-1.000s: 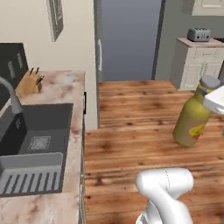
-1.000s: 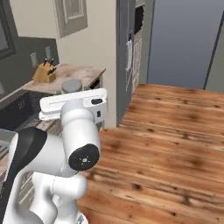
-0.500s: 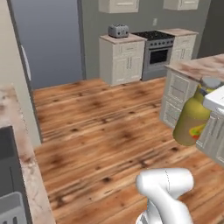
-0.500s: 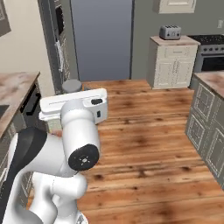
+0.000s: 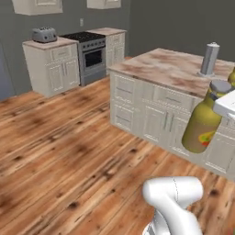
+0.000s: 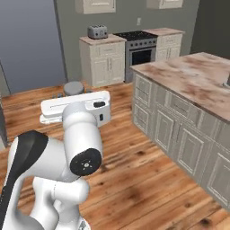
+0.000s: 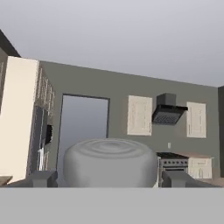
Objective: Move the drinks to the dining counter.
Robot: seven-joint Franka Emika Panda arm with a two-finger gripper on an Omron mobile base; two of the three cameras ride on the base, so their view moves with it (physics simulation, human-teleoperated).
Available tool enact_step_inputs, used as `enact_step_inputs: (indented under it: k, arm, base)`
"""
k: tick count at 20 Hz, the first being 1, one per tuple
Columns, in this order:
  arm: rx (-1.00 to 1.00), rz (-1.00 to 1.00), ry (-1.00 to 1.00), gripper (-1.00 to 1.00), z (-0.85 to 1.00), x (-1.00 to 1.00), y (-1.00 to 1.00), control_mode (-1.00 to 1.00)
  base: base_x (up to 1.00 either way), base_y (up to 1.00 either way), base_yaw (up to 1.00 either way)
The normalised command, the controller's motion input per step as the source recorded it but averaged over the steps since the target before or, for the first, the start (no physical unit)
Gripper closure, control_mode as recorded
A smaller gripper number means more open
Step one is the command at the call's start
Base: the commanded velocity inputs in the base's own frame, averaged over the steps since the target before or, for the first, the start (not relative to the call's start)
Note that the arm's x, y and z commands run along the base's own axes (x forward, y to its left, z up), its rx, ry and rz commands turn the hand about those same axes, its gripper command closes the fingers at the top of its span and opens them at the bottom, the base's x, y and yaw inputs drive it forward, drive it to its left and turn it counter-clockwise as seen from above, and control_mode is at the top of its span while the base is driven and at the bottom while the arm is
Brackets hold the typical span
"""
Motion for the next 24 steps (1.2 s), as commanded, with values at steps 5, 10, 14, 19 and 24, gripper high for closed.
enact_step_inputs:
  k: [5, 10, 14, 19, 24]
  arm:
    - [0.0, 0.0, 0.0, 1.0, 0.0, 0.0, 0.0, 1.0]
    - [0.0, 0.0, 0.0, 1.0, 0.0, 0.0, 0.0, 1.0]
    - [0.0, 0.0, 0.0, 1.0, 0.0, 0.0, 0.0, 1.0]
    - [0.0, 0.0, 0.0, 1.0, 0.0, 0.0, 0.0, 1.0]
    - [0.0, 0.0, 0.0, 1.0, 0.0, 0.0, 0.0, 1.0]
  base:
    - [0.05, -0.07, -0.55]
    - [0.37, -0.29, -0.39]
    - [0.66, -0.26, -0.34]
    - [0.86, -0.02, -0.35]
    - [0.72, -0.12, -0.4]
